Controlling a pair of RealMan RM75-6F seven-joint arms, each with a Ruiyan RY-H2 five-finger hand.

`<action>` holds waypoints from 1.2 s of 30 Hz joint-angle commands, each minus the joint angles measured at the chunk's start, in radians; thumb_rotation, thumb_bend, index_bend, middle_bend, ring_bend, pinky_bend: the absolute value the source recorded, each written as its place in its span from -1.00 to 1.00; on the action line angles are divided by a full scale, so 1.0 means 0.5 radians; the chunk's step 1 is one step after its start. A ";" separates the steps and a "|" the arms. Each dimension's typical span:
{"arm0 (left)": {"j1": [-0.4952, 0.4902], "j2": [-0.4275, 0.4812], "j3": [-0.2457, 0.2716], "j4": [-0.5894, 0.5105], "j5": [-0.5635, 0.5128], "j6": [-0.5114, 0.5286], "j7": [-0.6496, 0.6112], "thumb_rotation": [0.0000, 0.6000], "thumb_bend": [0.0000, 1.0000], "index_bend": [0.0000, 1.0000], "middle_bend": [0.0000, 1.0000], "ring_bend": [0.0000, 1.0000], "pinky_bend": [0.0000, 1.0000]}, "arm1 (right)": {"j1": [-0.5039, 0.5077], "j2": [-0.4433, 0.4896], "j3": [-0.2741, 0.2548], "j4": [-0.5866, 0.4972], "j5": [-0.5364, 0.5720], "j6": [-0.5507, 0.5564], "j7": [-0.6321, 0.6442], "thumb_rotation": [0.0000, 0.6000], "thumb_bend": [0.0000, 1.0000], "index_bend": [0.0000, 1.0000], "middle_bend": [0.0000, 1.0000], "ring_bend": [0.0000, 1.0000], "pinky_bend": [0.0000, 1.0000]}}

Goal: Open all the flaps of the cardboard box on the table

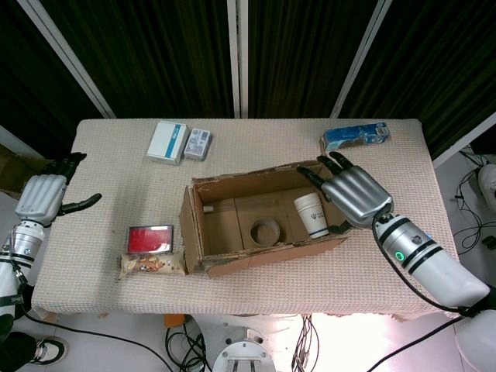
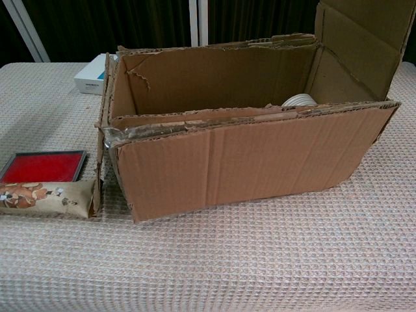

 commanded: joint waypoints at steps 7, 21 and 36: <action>-0.047 -0.067 -0.010 -0.007 -0.055 -0.051 0.071 -1.00 -0.93 -0.89 -0.87 -0.89 -0.66 | -0.512 0.094 0.120 0.302 -0.712 0.051 0.749 1.00 -0.97 -1.00 0.01 -0.94 -1.00; -0.058 -0.126 0.007 0.040 -0.053 -0.067 0.062 -1.00 -0.93 -0.89 -0.87 -0.89 -0.66 | -0.844 -0.059 0.074 0.791 -1.042 0.136 1.258 1.00 -0.93 -1.00 0.00 -0.94 -1.00; 0.129 -0.138 0.062 0.054 0.239 0.448 0.232 -1.00 -0.91 -0.91 -0.87 -0.89 -0.66 | -1.725 -0.839 -0.076 1.068 -1.177 1.663 0.089 1.00 -0.69 -1.00 -1.00 -1.00 -1.00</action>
